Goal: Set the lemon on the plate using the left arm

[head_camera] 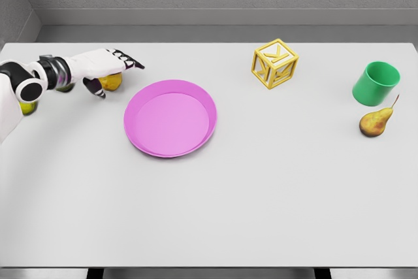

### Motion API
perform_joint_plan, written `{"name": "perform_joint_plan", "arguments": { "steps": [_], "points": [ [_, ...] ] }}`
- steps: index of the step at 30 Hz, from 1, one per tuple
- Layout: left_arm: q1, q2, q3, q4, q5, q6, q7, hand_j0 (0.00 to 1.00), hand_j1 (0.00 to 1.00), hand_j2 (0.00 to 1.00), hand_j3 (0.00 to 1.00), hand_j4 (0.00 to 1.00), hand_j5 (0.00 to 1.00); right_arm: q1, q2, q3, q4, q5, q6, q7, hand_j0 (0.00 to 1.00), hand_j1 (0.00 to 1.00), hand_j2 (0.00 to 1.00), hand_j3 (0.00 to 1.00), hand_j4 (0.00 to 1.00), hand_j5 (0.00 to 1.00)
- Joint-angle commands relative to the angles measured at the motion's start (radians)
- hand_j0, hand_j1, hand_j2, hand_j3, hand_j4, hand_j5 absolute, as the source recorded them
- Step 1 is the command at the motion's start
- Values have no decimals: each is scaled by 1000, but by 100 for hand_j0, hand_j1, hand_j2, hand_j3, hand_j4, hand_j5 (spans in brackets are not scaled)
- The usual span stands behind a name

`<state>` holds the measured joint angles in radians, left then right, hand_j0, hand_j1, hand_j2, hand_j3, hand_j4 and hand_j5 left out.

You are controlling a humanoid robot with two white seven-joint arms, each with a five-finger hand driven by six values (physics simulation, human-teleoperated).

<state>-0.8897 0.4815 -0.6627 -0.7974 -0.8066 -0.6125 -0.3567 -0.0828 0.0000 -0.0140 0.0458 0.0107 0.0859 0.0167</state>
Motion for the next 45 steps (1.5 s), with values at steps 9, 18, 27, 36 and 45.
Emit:
{"name": "perform_joint_plan", "arguments": {
  "steps": [9,18,27,36,45],
  "points": [
    [-8,-1,2,46,0,2,2,100,100,100,100,100,100,0,0,0,0,0,0,0,100,100,100,100,100,100],
    [-8,-6,2,47,-11,2,4,100,100,100,100,100,100,0,0,0,0,0,0,0,100,100,100,100,100,100],
    [-9,-6,3,44,-10,2,10,70,70,70,70,70,70,0,0,0,0,0,0,0,100,100,100,100,100,100],
    [-8,-4,3,44,-10,2,10,64,64,64,64,64,64,0,0,0,0,0,0,0,100,100,100,100,100,100],
    [-8,-4,3,43,-6,2,8,59,59,59,59,59,59,-2,0,0,0,0,0,0,100,100,100,100,100,100]
  ]
}}
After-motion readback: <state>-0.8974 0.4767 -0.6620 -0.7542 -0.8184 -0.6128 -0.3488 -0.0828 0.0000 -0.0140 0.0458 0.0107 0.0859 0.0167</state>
